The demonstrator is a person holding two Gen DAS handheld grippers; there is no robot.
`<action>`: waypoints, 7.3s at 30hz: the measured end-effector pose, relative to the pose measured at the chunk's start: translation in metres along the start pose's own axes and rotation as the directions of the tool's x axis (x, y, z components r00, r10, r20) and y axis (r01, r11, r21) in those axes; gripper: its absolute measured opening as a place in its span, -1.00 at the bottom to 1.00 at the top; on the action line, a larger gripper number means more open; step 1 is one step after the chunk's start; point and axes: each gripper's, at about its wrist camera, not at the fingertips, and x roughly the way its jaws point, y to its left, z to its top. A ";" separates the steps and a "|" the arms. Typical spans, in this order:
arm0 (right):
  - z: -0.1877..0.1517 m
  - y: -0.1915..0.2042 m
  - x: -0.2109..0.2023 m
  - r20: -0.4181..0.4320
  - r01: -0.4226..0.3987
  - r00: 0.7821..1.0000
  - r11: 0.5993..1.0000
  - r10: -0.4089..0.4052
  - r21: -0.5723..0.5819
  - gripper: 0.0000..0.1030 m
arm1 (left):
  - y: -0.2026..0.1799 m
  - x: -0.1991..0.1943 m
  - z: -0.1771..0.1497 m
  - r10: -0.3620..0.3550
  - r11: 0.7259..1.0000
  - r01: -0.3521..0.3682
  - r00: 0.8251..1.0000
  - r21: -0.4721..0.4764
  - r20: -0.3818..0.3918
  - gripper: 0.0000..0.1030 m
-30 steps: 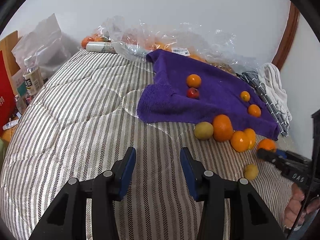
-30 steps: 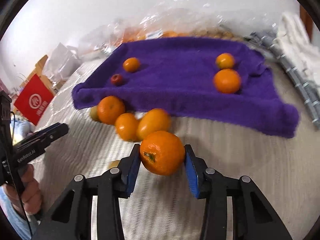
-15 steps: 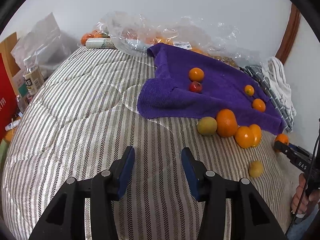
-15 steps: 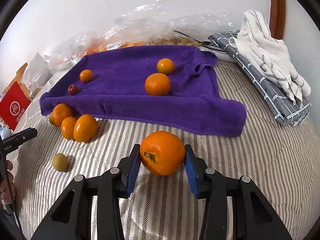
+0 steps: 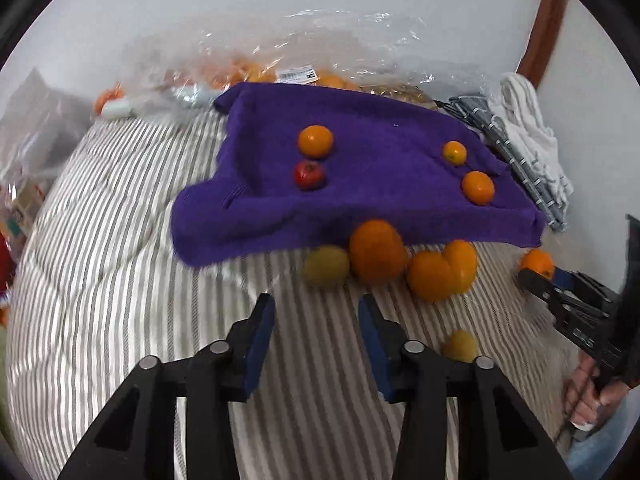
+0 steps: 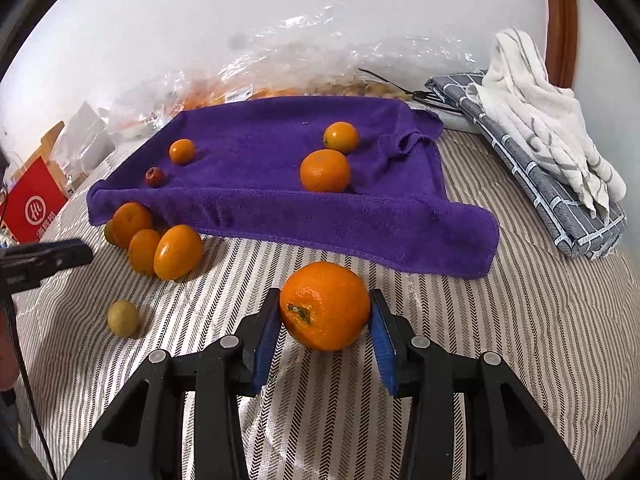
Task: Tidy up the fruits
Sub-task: 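Close the left tool on the yellow-green fruit while the right tool holds its orange, then carry the orange and yellow-green fruit over the towel and lower them, then open the right tool to drop the orange while the left tool drops the yellow-green fruit, then close the right tool on an orange beside the towel while the left tool approaches the pile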
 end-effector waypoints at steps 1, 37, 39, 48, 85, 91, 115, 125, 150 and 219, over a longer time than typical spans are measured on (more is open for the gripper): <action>0.000 0.000 0.000 0.000 -0.001 1.000 1.000 0.001 -0.001 -0.18 | -0.002 0.004 0.001 0.012 1.000 -0.012 1.000 0.007 -0.004 -0.33; -0.002 -0.011 -0.010 0.051 -0.090 0.995 0.995 0.088 0.044 -0.18 | 0.000 -0.010 0.001 -0.022 1.000 0.024 0.969 -0.007 0.244 -0.51; -0.002 -0.013 -0.009 0.051 -0.092 0.995 0.994 0.089 0.052 -0.18 | -0.001 -0.011 0.000 -0.008 1.000 0.009 0.967 -0.003 0.255 -0.51; 0.001 -0.018 -0.010 0.038 -0.069 0.997 0.994 0.065 0.090 -0.18 | 0.003 -0.025 0.002 0.007 1.000 -0.003 0.951 -0.015 0.309 -0.51; 0.094 -0.015 0.034 0.119 -0.070 0.991 0.989 0.054 0.127 -0.18 | 0.022 0.004 0.082 0.004 0.999 0.008 0.943 -0.034 0.333 -0.51; 0.090 -0.020 0.035 0.121 -0.056 0.992 0.988 0.038 0.143 -0.18 | 0.022 0.009 0.080 0.020 1.000 -0.012 0.943 -0.025 0.332 -0.51; 0.087 -0.017 0.037 0.109 -0.021 0.994 0.994 0.009 0.106 -0.18 | 0.066 0.014 0.087 -0.028 0.982 0.083 0.952 -0.168 0.303 -0.51; 0.101 -0.021 0.046 0.093 0.049 0.994 0.992 -0.060 0.114 -0.18 | 0.043 0.028 0.083 -0.008 0.995 0.034 0.963 -0.090 0.271 -0.51; 0.104 -0.008 0.085 0.072 0.102 0.992 0.995 -0.103 0.017 -0.18 | 0.022 0.041 0.080 0.105 0.994 -0.107 0.971 -0.004 0.215 -0.51; 0.030 0.033 0.023 -0.048 -0.159 0.984 0.970 0.170 0.181 -0.41 | 0.071 -0.015 -0.008 0.044 0.984 -0.007 0.977 -0.178 0.207 -0.15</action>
